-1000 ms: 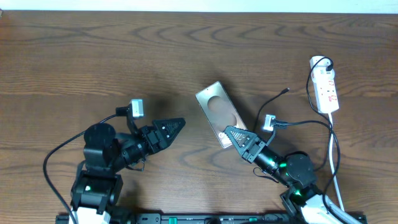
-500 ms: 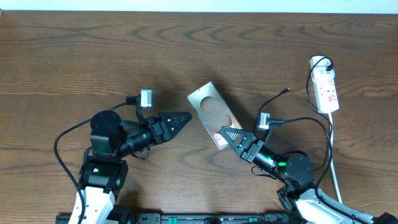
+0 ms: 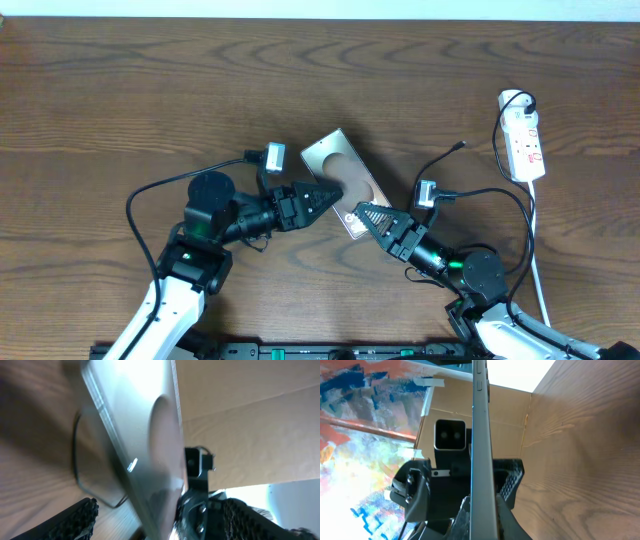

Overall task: Plug charger to phone and switch on socket
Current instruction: 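Close the left gripper on the phone's edge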

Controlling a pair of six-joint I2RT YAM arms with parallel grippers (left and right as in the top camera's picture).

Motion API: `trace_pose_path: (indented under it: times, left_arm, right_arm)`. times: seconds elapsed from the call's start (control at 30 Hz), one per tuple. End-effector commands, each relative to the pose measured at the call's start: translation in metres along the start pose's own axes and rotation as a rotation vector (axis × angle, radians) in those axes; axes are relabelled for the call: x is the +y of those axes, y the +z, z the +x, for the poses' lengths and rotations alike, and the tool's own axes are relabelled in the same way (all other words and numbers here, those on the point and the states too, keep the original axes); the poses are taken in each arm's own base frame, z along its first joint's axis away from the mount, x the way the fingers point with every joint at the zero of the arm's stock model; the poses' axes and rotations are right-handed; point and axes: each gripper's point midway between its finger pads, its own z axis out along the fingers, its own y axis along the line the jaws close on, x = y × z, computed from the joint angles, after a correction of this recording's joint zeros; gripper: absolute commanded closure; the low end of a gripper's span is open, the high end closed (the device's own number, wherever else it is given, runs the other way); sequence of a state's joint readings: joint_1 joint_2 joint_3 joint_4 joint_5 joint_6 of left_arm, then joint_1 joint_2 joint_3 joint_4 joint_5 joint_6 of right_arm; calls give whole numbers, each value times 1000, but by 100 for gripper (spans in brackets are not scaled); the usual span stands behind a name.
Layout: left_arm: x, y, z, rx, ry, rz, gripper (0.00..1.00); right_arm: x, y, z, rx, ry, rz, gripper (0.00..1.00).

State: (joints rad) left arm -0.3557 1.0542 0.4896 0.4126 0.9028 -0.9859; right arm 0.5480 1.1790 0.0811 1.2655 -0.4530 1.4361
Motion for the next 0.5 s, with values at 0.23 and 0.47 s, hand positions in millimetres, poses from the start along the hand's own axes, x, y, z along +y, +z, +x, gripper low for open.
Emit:
trace_pose_path:
  times: [0.23,0.47]
  left_arm:
    - [-7,7,-17,-65,-140,35,19]
    - [-4,8,-23,-106,-247,23,19]
  right_arm:
    - [10,2,-9,-36,-25,-29,99]
    - [1,3,-13,-65,-26,7,99]
